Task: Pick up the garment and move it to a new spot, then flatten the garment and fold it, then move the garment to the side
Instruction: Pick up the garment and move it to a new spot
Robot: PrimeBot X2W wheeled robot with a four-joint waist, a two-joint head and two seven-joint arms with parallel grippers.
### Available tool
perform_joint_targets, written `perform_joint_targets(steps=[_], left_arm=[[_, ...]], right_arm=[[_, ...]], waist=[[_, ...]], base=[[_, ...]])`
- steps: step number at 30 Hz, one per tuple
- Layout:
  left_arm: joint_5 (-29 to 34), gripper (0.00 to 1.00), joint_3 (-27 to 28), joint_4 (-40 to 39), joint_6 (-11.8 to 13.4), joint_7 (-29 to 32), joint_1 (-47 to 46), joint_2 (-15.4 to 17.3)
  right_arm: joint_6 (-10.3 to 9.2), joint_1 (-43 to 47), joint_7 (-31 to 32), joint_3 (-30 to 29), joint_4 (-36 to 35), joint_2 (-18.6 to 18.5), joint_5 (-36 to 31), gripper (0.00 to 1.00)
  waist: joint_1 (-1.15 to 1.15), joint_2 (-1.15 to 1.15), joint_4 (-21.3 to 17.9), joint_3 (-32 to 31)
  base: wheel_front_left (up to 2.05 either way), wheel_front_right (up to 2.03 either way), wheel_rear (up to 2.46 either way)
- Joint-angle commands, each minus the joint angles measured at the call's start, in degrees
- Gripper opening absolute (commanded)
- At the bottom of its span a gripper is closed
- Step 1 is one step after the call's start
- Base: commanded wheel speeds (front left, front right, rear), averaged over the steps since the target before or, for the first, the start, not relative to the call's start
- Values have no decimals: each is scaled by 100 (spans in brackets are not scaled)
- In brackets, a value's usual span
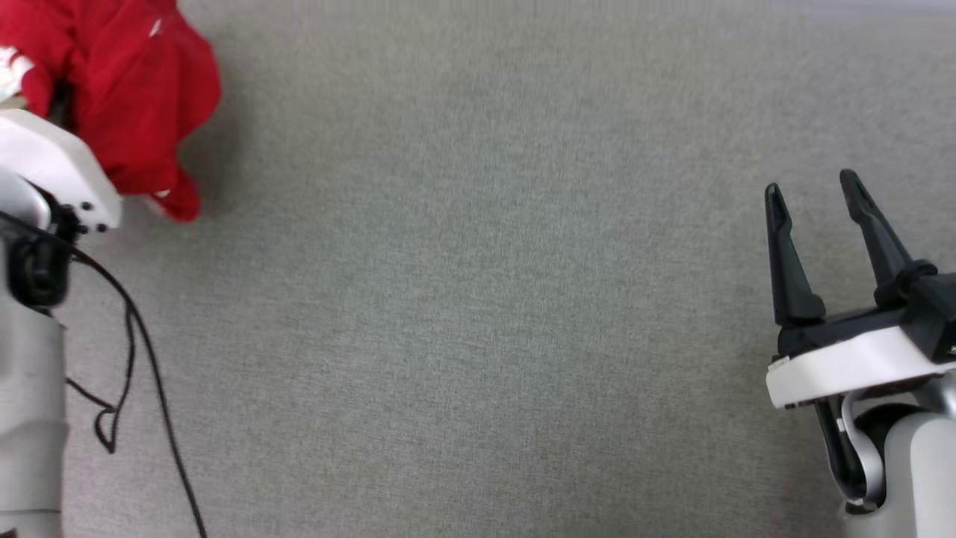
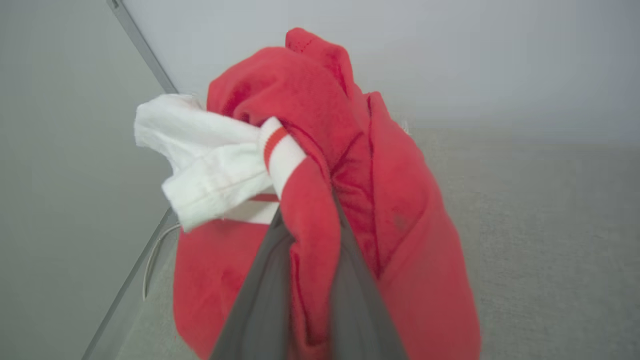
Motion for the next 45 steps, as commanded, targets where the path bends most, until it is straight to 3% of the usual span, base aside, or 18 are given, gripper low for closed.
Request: perform_joint_targets(steps=[1,12,27,35,44,45], left_arm=[[44,0,-58,-70,18,-223,117,-85],[59,0,-376,-692,-58,-1159,649,-649],[-158,0,-1461,-1660,-260,-726,2305,-1571],[13,0,-2652,-1676,-382,-380,3245,-1994],[175,0,-3365,-1362,-410,-513,3534,-2186],[195,41,-3406,-1342,-414,-558,3502,-2196]], right_arm=[[-5,125,-28,-28,43,31,66,100],[-5,663,-91,-93,330,33,458,100],[-4,1247,38,-162,343,34,607,100],[-5,1362,47,-143,331,32,636,100],[-4,1315,46,-123,329,32,634,100],[-4,1304,46,-119,326,33,630,100]], waist=[[0,0,-84,-405],[0,0,-945,-1260],[0,0,-1968,-1692],[0,0,-2039,-1686],[0,0,-1816,-1629],[0,0,-1787,-1632]], base=[[0,0,0],[0,0,0],[0,0,0],[0,0,0],[0,0,0],[0,0,0]])
